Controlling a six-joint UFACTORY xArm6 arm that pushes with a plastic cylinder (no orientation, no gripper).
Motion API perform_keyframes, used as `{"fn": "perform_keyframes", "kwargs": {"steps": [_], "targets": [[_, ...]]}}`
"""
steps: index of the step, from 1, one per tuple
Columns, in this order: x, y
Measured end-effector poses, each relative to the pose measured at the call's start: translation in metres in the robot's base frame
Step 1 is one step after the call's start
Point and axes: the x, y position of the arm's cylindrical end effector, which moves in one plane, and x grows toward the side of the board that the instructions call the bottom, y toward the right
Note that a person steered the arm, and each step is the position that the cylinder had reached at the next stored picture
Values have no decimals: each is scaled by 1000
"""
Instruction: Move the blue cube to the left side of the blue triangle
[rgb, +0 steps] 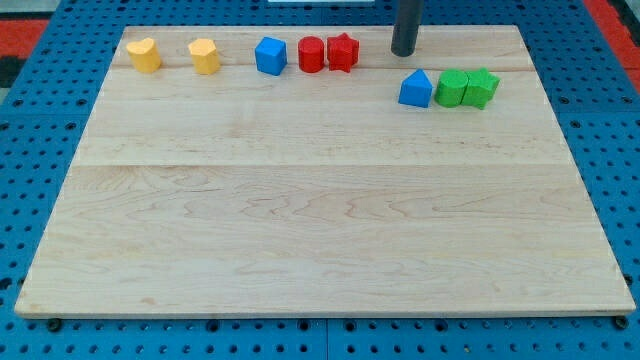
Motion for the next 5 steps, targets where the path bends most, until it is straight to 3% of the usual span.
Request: {"fn": "perform_keyframes", "kwargs": {"steps": [1,3,5], "targets": [[-36,-13],[-35,-58],[-29,-180]]}}
